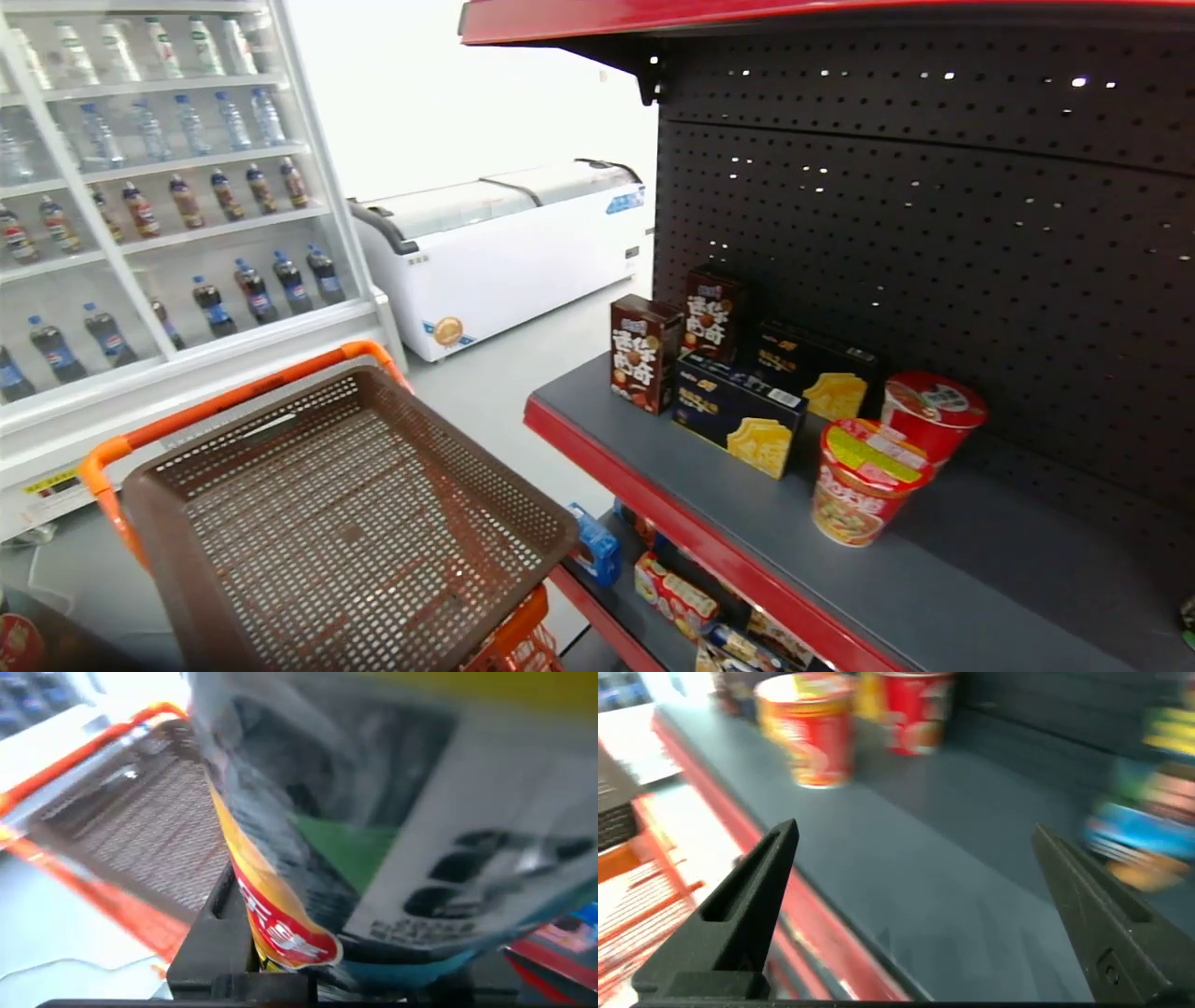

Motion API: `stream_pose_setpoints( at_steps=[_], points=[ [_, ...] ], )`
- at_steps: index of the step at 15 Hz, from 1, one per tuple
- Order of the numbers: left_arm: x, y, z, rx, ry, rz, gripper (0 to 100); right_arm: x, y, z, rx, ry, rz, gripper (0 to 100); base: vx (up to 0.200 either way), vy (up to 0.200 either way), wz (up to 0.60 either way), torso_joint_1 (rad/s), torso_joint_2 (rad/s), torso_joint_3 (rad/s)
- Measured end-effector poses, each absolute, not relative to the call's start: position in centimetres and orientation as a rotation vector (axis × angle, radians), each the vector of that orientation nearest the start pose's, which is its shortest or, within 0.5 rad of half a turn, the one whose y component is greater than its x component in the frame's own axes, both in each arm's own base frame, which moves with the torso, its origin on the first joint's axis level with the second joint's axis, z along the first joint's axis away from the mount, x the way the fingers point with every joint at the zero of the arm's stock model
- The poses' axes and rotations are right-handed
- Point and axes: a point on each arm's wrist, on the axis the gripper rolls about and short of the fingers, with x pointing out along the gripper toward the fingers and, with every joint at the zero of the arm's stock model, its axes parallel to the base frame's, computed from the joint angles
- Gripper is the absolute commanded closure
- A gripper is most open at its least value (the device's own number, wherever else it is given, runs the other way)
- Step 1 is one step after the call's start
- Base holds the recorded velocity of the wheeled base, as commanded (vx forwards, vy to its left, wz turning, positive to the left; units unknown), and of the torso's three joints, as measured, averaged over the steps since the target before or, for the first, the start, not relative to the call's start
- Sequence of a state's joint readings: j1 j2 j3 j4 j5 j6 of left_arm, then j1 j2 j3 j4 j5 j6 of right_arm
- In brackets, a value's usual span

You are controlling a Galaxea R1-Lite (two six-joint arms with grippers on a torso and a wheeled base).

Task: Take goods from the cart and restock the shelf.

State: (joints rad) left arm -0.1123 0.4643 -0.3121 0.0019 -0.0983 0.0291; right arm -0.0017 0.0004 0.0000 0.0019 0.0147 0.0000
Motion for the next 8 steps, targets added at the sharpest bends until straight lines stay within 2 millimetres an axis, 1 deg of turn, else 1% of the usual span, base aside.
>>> stream_pose_setpoints(
  at_steps=[8],
  points=[
    [1.68,-0.40,16.36,0.031,0.167,-0.206,100,-2.28,0.04,7.53,0.000,0.002,0.013,0,0.000,0.000,-0.60,0.004,0.00,0.003]
  ],
)
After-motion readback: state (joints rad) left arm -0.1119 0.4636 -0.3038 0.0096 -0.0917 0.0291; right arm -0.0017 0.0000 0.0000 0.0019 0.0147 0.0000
